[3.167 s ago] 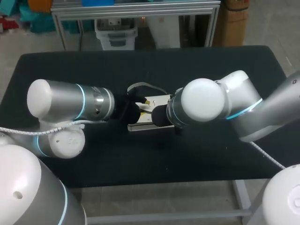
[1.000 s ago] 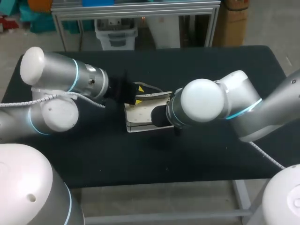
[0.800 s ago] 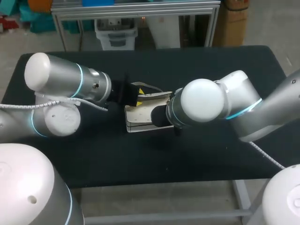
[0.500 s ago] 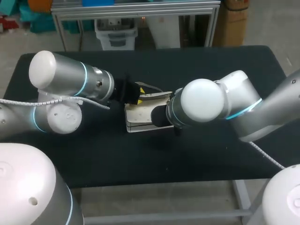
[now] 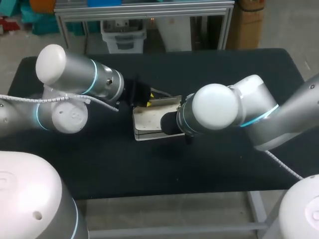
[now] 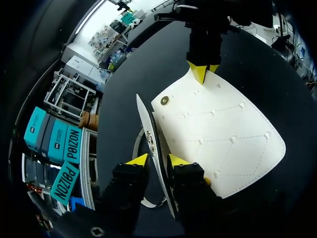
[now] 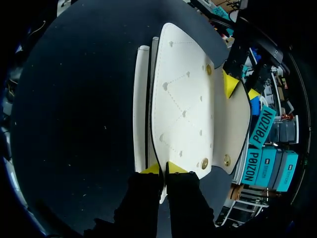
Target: Pick up the bag, open it, inspect its contents, close it, and place it on the opposite side
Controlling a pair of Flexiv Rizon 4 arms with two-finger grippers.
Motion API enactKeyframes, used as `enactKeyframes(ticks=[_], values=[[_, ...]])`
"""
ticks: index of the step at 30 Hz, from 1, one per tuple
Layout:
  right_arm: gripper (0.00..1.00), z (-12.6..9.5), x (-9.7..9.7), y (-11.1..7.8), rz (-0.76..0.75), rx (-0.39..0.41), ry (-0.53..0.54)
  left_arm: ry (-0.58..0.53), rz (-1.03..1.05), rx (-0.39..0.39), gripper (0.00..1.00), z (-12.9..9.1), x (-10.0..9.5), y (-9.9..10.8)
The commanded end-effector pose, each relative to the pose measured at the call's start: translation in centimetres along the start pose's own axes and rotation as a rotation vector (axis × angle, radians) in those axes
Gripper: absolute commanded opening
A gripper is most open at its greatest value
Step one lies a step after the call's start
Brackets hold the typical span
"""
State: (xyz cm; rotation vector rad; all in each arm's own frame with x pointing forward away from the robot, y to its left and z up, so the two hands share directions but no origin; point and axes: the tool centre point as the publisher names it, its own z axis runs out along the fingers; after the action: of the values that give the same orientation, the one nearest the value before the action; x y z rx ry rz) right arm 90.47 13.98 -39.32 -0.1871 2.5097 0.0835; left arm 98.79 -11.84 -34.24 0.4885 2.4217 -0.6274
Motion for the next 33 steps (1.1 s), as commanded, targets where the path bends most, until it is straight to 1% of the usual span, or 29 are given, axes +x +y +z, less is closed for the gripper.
enactKeyframes(ticks=[1, 4, 8, 10, 14, 17, 21, 23, 28, 33], values=[[0.0, 0.3, 0.4, 0.0, 0.0, 0.001, -0.005, 0.029, -0.014, -0.018, 0.24, 0.5, -0.7, 0.0], [0.0, 0.3, 0.4, 0.0, 0.0, 0.001, -0.005, 0.04, -0.021, -0.022, 0.23, 0.9, -0.8, 0.1], [0.0, 0.3, 0.4, 0.0, 0.0, 0.001, -0.005, 0.061, -0.032, -0.03, 0.1, 1.1, -0.9, 0.1], [0.0, 0.3, 0.4, 0.0, 0.0, 0.001, -0.005, 0.069, -0.04, -0.037, 0.0, 1.2, -0.9, 0.1], [0.0, 0.3, 0.4, 0.0, 0.0, 0.001, -0.005, 0.085, -0.058, -0.043, 0.0, 1.3, -0.9, 0.3], [0.0, 0.3, 0.4, 0.0, 0.0, 0.001, -0.005, 0.103, -0.079, -0.022, 0.0, 1.2, -0.9, 0.6], [0.0, 0.3, 0.4, 0.0, 0.0, 0.001, -0.005, 0.119, -0.108, 0.014, 0.0, 0.4, -1.1, 0.7], [0.0, 0.3, 0.4, 0.0, 0.0, 0.001, -0.005, 0.138, -0.127, 0.05, 0.0, -0.1, -1.5, 0.7], [0.0, 0.3, 0.4, 0.0, 0.0, 0.001, -0.005, 0.178, -0.17, 0.091, 0.0, -0.9, -2.3, 1.0], [0.0, 0.3, 0.4, 0.0, 0.0, 0.001, -0.005, 0.272, -0.229, 0.158, 0.0, -1.1, -3.4, 1.6]])
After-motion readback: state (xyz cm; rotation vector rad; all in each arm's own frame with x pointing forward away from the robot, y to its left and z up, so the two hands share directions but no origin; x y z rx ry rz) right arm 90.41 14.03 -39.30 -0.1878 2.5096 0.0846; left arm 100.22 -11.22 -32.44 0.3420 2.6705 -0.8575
